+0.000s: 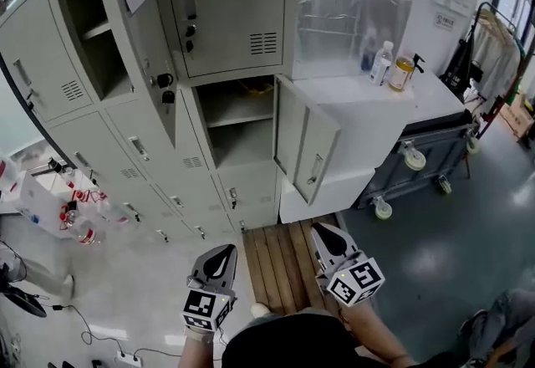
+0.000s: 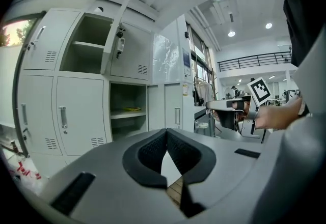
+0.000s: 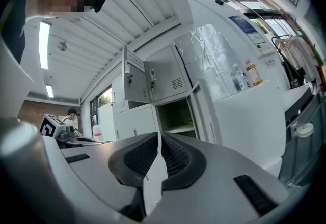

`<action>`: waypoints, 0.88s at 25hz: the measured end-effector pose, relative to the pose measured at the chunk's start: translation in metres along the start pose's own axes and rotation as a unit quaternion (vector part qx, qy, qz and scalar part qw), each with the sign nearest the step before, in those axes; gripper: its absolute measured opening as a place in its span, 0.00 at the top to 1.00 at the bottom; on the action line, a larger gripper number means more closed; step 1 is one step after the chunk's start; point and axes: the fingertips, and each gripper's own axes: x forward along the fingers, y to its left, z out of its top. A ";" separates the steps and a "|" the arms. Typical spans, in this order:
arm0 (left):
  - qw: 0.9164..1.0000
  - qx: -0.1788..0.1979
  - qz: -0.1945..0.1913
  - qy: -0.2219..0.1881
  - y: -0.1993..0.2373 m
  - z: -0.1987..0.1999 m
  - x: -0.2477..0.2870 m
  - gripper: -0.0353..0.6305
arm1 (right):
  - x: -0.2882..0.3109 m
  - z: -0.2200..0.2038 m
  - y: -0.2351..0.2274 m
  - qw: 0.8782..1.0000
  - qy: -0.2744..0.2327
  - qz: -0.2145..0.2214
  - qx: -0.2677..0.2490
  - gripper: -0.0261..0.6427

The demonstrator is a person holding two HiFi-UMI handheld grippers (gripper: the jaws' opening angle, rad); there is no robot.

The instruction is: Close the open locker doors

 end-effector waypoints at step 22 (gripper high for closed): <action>0.985 -0.047 0.164 0.013 0.150 0.000 -0.036 0.92 | 0.228 0.081 0.139 0.951 -0.063 0.297 -0.061 0.86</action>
